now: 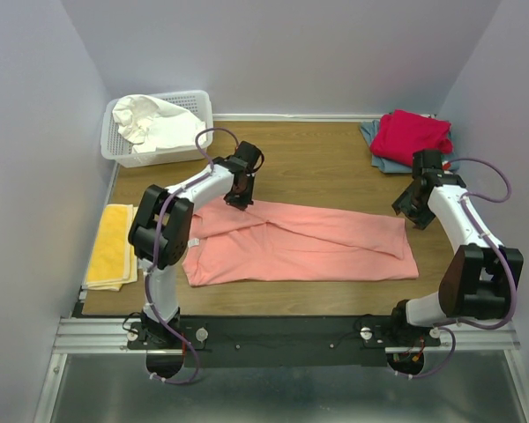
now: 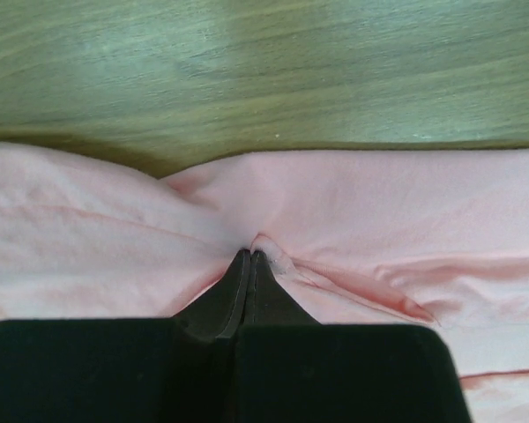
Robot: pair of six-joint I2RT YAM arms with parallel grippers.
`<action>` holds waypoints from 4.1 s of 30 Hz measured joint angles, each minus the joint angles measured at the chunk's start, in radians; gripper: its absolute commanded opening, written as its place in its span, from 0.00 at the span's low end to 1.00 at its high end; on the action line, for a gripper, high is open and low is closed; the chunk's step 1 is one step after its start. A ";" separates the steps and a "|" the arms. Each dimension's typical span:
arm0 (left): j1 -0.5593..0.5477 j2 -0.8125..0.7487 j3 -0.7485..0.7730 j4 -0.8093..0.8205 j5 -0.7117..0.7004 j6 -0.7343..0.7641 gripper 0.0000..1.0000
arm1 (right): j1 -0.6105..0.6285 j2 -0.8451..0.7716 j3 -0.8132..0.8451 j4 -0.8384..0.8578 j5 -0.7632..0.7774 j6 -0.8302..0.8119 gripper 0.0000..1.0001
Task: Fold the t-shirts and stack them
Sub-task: Fold the tshirt
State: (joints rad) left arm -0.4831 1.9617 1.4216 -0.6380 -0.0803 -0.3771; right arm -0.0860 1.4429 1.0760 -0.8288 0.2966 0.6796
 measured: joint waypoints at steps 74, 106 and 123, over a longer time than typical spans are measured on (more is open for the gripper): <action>-0.284 -0.391 -0.241 -0.189 -0.107 -0.258 0.47 | 0.000 -0.010 0.002 0.007 -0.013 -0.061 0.63; 0.039 -0.164 -0.255 -0.156 -0.055 -0.347 0.45 | 0.068 0.058 -0.207 0.043 -0.196 -0.096 0.63; 0.135 0.282 0.429 -0.269 -0.011 -0.289 0.41 | 0.073 0.128 -0.187 0.011 -0.137 -0.021 0.63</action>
State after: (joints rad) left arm -0.3477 2.2440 1.8503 -0.9070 -0.0914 -0.6662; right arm -0.0128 1.5707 0.8886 -0.8173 0.1596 0.6582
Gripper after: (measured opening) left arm 0.413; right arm 0.631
